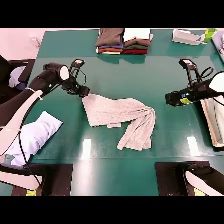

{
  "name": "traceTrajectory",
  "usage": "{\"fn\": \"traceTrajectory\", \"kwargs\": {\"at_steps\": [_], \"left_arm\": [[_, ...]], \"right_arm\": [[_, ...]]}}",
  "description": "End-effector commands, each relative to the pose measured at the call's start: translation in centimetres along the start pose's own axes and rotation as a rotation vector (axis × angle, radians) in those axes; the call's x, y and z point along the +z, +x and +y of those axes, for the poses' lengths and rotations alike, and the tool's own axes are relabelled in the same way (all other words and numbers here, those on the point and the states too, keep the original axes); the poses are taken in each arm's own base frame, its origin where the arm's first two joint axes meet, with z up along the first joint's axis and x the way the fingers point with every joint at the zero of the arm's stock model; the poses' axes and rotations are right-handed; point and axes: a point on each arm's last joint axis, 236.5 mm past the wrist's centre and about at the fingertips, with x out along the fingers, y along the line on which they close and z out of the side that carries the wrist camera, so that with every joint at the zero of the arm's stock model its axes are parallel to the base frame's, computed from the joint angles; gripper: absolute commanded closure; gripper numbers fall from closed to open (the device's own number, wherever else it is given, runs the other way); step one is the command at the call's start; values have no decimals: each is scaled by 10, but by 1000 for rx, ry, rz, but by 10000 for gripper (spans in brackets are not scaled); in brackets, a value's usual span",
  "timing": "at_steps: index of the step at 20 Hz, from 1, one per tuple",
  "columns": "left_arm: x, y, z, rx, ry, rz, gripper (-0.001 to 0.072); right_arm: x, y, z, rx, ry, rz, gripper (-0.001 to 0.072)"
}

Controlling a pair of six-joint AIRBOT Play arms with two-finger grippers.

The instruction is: Fold the shirts.

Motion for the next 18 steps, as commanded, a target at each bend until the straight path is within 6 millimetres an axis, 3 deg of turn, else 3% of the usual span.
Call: {"fn": "traceTrajectory", "kwargs": {"at_steps": [1,7,9,11,14,18], "left_arm": [[-13,23,-9,-44,-47,57,282],[-26,38,-17,-79,-75,118,287],[-29,37,-16,-75,-64,131,682],[-30,34,-16,-73,-61,136,685],[-10,7,-10,-45,-33,54,685],[25,-71,-3,2,38,-143,685]], "right_arm": [[1,0,2,7,2,-4,696],[1,0,2,7,2,-7,696],[1,0,2,7,2,-7,696],[1,0,2,7,3,-4,696],[-3,0,2,7,2,13,696],[-8,0,1,5,2,32,696]]}}
